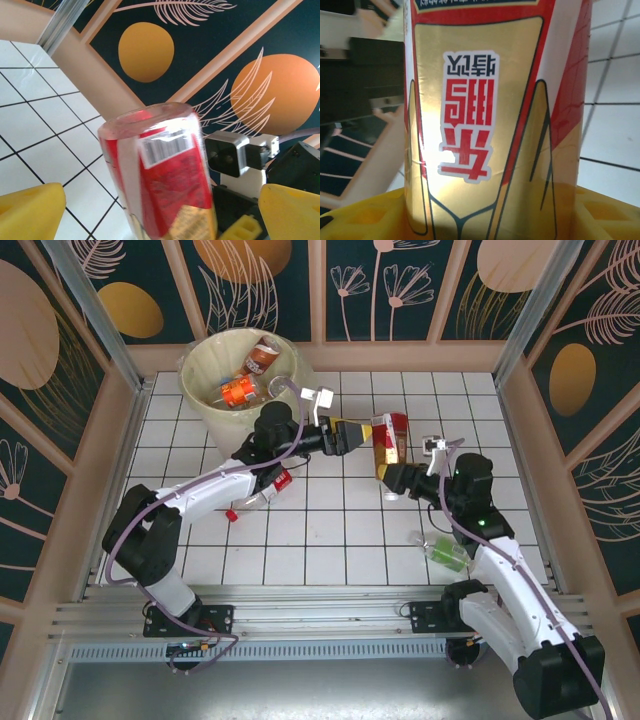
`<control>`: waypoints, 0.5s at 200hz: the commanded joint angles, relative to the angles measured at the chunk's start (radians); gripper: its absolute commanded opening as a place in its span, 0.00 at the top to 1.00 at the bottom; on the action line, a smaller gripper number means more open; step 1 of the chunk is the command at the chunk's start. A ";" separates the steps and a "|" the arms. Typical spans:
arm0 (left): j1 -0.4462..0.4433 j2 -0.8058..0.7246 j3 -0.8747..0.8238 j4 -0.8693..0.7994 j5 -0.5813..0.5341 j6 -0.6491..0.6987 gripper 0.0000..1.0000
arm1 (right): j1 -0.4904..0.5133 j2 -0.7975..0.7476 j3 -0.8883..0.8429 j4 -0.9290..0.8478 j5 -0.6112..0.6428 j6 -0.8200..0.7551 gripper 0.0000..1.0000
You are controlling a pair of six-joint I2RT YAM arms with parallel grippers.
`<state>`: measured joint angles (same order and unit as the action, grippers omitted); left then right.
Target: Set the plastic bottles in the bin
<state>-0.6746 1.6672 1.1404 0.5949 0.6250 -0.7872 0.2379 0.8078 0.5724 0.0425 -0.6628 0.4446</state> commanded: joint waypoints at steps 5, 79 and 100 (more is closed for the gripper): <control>-0.005 -0.038 0.019 0.032 0.053 0.040 0.01 | 0.009 0.007 0.046 0.136 -0.132 0.050 0.39; -0.004 -0.081 -0.020 0.181 0.162 0.001 0.01 | 0.044 0.055 0.083 0.301 -0.287 0.151 0.39; -0.004 -0.097 -0.031 0.197 0.180 0.003 0.01 | 0.061 0.066 0.091 0.324 -0.302 0.164 0.39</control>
<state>-0.6746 1.6058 1.1278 0.7040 0.7349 -0.7727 0.2768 0.8654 0.6186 0.2581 -0.8856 0.5743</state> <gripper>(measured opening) 0.986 0.618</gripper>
